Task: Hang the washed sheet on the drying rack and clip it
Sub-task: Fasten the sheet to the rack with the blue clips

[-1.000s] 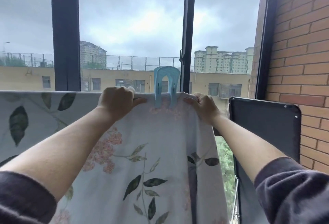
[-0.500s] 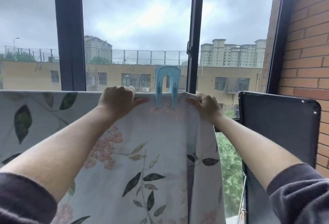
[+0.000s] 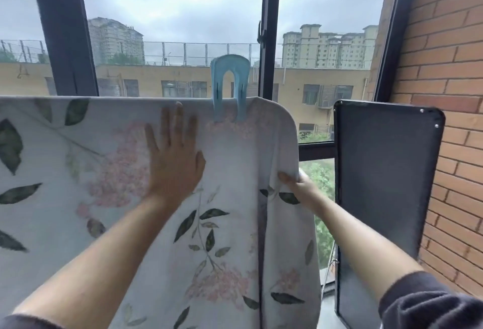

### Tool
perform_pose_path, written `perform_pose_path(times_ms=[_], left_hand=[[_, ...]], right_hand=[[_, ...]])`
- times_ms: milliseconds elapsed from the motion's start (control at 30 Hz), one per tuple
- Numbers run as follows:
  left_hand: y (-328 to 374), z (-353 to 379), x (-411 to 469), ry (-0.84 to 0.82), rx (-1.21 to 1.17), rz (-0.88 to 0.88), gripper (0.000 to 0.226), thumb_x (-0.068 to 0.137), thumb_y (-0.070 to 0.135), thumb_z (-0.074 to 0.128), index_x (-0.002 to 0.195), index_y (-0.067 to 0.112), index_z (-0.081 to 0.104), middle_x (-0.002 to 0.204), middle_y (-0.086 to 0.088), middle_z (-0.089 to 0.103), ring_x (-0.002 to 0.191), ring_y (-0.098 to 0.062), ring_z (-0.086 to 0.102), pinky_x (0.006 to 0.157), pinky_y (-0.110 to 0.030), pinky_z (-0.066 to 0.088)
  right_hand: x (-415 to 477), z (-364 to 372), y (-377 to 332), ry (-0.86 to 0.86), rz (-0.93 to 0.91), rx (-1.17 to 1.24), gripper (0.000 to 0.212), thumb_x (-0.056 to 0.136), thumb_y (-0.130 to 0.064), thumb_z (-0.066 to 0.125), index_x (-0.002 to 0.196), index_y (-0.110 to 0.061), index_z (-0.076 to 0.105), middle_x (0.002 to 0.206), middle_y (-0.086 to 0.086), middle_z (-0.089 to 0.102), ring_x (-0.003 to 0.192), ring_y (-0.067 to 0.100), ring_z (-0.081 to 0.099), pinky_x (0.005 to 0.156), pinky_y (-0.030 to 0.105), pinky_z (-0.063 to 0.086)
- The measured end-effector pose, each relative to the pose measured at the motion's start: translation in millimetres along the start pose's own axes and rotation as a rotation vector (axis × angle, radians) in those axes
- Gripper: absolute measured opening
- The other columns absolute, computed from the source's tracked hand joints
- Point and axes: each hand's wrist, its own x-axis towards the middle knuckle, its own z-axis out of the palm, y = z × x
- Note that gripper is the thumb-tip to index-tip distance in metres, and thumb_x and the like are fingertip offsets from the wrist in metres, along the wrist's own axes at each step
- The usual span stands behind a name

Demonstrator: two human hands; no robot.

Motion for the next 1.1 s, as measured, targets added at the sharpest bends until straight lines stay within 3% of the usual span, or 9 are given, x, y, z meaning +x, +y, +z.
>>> perform_pose_path(times_ms=[100,200,267,333,433,567,767,967,1100], left_hand=[[43,36,-74,-0.165,-0.132,0.002,0.071,0.083,0.025,0.057,0.147,0.008,0.030,0.158,-0.017,0.014,0.145,-0.037,0.013,0.112,-0.062,0.018],[86,59,-144,-0.385,-0.279,-0.025,0.067,0.074,0.021,0.068,0.135,0.007,0.047,0.148,-0.019,0.037,0.135,-0.039,0.037,0.105,-0.055,0.037],[114,69,-181,-0.548,-0.392,-0.072,0.057,0.068,0.023,0.074,0.120,0.008,0.058,0.126,-0.017,0.057,0.113,-0.038,0.058,0.087,-0.048,0.051],[138,73,-205,-0.678,-0.473,-0.135,0.040,0.077,0.034,0.060,0.111,0.014,0.060,0.105,-0.009,0.064,0.091,-0.029,0.066,0.071,-0.038,0.054],[163,80,-218,-0.868,-0.504,-0.236,0.037,0.091,0.044,0.039,0.119,0.026,0.053,0.108,0.007,0.065,0.096,-0.014,0.063,0.081,-0.025,0.047],[190,86,-213,-0.975,-0.548,-0.313,0.033,0.091,0.044,0.047,0.119,0.029,0.056,0.112,0.011,0.065,0.103,-0.011,0.060,0.087,-0.023,0.044],[238,113,-206,-1.133,-0.569,-0.360,0.038,0.088,0.055,0.049,0.113,0.027,0.050,0.109,0.010,0.060,0.102,-0.013,0.058,0.079,-0.027,0.044],[254,133,-206,-1.139,-0.328,-0.606,0.049,0.086,0.067,0.040,0.091,0.023,0.060,0.086,0.003,0.064,0.079,-0.018,0.064,0.067,-0.028,0.051],[257,149,-219,-1.155,-0.409,-0.679,0.027,0.095,0.042,0.043,0.100,0.020,0.058,0.096,-0.003,0.065,0.088,-0.025,0.064,0.076,-0.034,0.052]], right_hand=[[-28,4,46,0.034,0.082,-0.127,0.031,0.080,-0.025,0.072,0.106,-0.029,0.057,0.099,-0.003,0.068,0.089,0.013,0.063,0.080,0.032,0.052],[-49,-2,82,0.063,0.197,-0.229,0.043,0.082,-0.014,0.062,0.120,-0.027,0.050,0.095,0.003,0.067,0.091,0.023,0.062,0.078,0.035,0.051],[-63,-5,109,0.036,0.260,-0.351,0.025,0.083,-0.010,0.051,0.100,-0.026,0.062,0.085,0.000,0.069,0.088,0.026,0.063,0.072,0.033,0.051],[-72,-15,127,-0.021,0.274,-0.572,0.022,0.089,-0.022,0.047,0.086,-0.026,0.069,0.087,-0.001,0.069,0.090,0.027,0.063,0.071,0.032,0.049],[-57,-56,130,0.104,0.336,-0.788,0.021,0.087,-0.030,0.048,0.096,-0.023,0.065,0.094,0.007,0.065,0.095,0.033,0.060,0.074,0.034,0.044],[-19,-97,140,0.344,0.339,-0.391,0.024,0.074,-0.018,0.049,0.093,-0.015,0.064,0.087,0.012,0.068,0.082,0.034,0.066,0.071,0.039,0.055],[-12,-49,205,-0.091,0.175,-0.175,0.082,0.065,-0.009,0.066,0.140,-0.027,0.035,0.122,-0.002,0.053,0.110,0.017,0.054,0.079,0.020,0.050],[-1,3,242,-0.131,0.126,-0.262,0.061,0.064,-0.027,0.056,0.125,-0.022,0.049,0.118,0.005,0.055,0.113,0.026,0.049,0.081,0.032,0.044],[-19,23,254,-0.264,0.258,-0.106,0.082,0.068,-0.011,0.042,0.146,-0.026,0.024,0.126,0.008,0.054,0.119,0.030,0.050,0.093,0.039,0.047]])
